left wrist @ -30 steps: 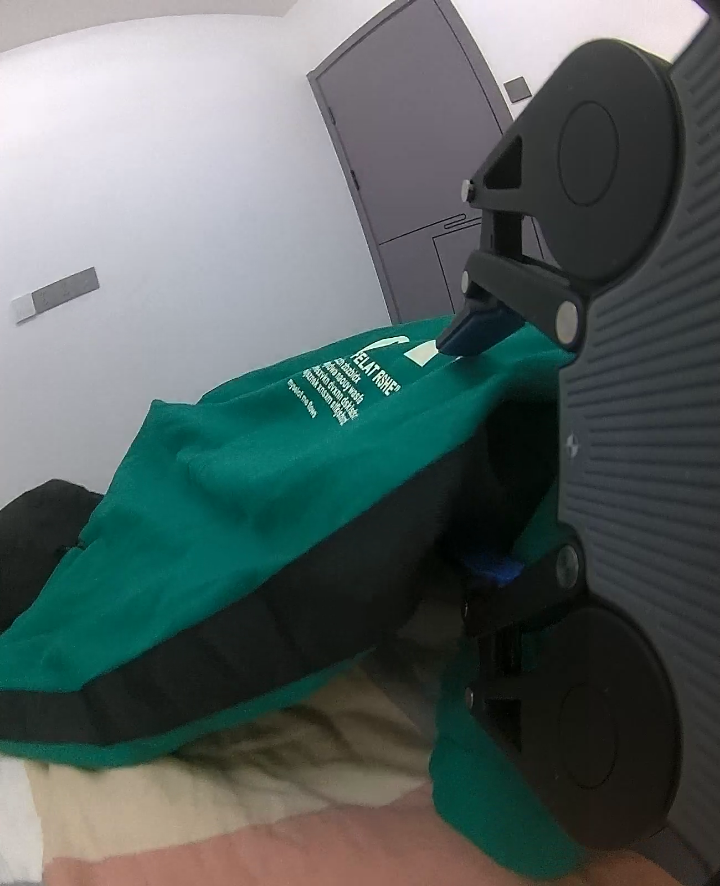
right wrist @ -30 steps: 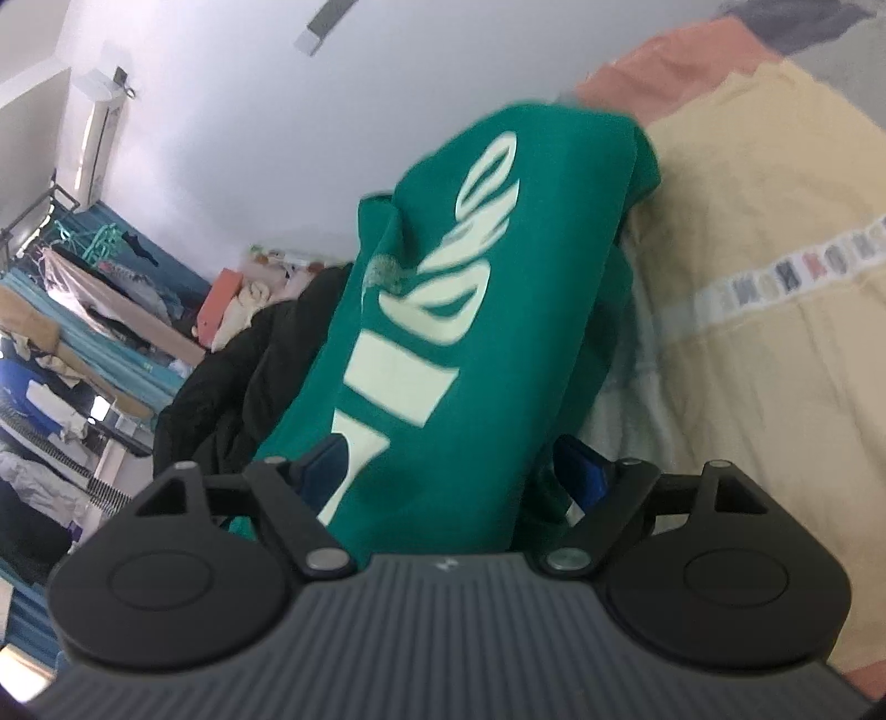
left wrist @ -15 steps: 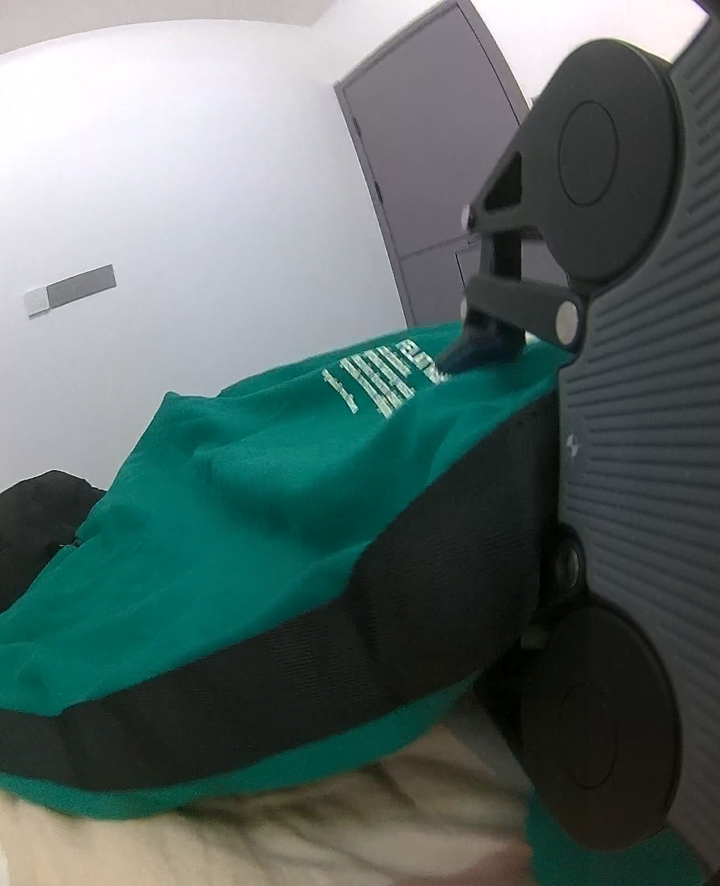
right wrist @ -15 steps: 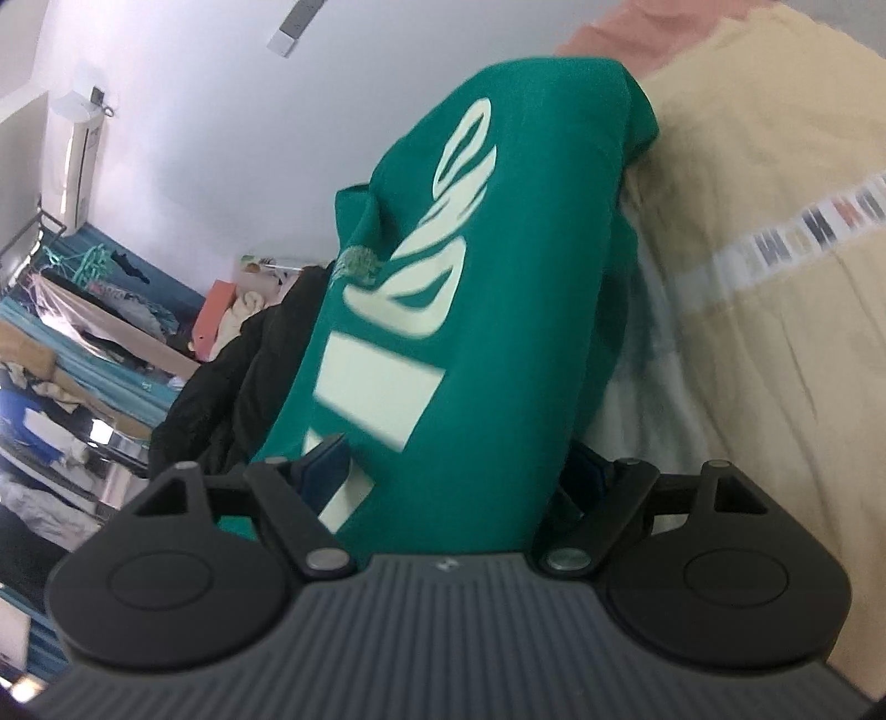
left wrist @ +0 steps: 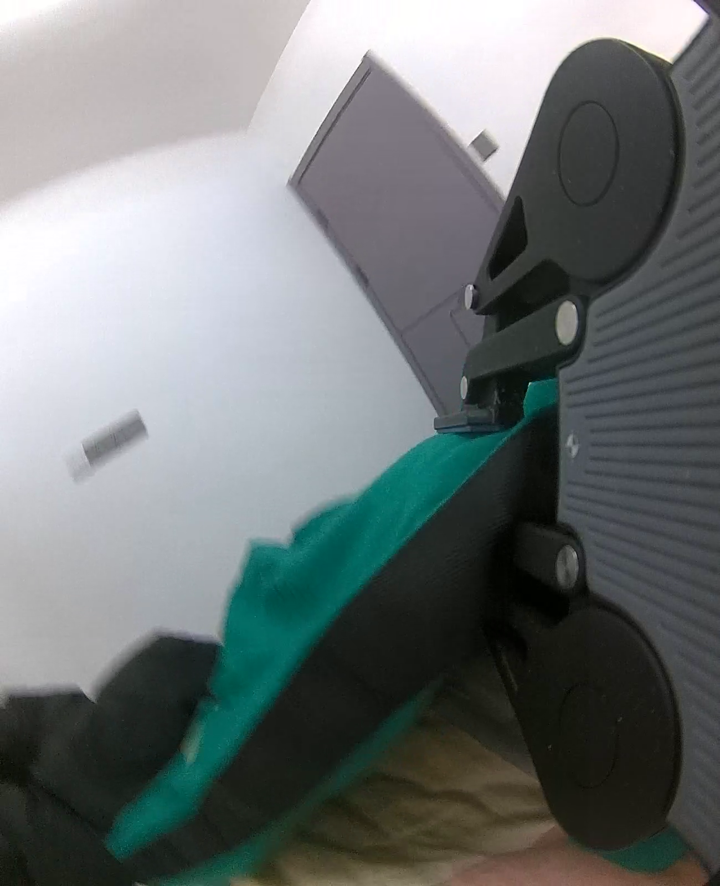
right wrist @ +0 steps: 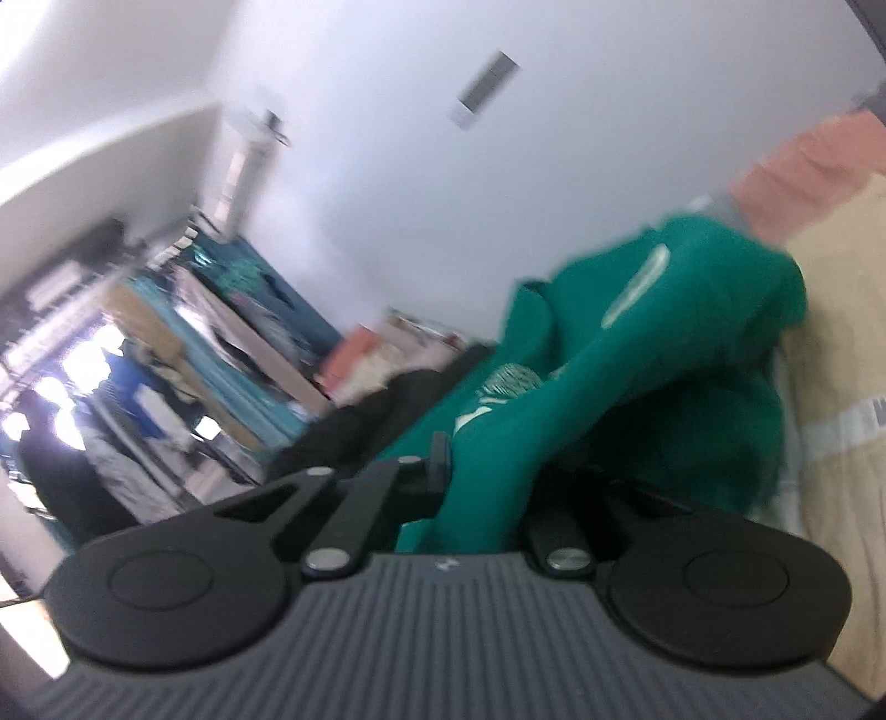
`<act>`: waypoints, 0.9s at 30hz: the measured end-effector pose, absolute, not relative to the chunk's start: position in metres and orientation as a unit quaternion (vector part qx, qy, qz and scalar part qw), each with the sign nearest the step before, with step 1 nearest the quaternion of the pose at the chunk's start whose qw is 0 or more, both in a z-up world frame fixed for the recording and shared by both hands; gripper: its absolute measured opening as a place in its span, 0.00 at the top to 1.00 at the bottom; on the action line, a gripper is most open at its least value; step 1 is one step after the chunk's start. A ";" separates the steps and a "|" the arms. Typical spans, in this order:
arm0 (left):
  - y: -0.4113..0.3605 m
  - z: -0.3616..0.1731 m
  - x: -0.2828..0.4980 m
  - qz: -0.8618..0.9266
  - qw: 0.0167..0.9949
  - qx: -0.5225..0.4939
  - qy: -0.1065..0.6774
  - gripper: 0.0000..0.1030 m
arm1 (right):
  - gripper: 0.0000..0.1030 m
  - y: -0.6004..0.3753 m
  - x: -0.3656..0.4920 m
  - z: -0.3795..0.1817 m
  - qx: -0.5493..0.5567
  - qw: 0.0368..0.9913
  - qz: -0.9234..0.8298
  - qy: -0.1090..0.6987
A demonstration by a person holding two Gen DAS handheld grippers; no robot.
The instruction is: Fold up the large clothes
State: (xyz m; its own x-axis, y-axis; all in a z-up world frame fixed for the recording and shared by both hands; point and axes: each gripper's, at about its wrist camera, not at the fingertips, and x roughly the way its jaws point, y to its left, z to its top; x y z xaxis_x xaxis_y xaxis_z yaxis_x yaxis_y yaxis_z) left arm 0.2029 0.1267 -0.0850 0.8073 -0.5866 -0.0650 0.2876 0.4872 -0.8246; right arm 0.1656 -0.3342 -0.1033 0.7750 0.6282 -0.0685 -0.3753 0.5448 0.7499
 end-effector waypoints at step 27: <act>0.101 0.315 0.076 -0.344 0.903 -0.254 -0.043 0.91 | 0.94 -0.370 0.105 0.257 0.261 0.895 0.354 -0.072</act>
State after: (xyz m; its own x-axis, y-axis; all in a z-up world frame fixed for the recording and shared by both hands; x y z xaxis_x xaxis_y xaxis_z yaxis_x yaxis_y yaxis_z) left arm 0.0757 0.1009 0.3145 0.7603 -0.5988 0.2518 0.6422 0.6344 -0.4303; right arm 0.1048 -0.3700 0.2571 0.7384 0.5964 0.3149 -0.6721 0.6123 0.4163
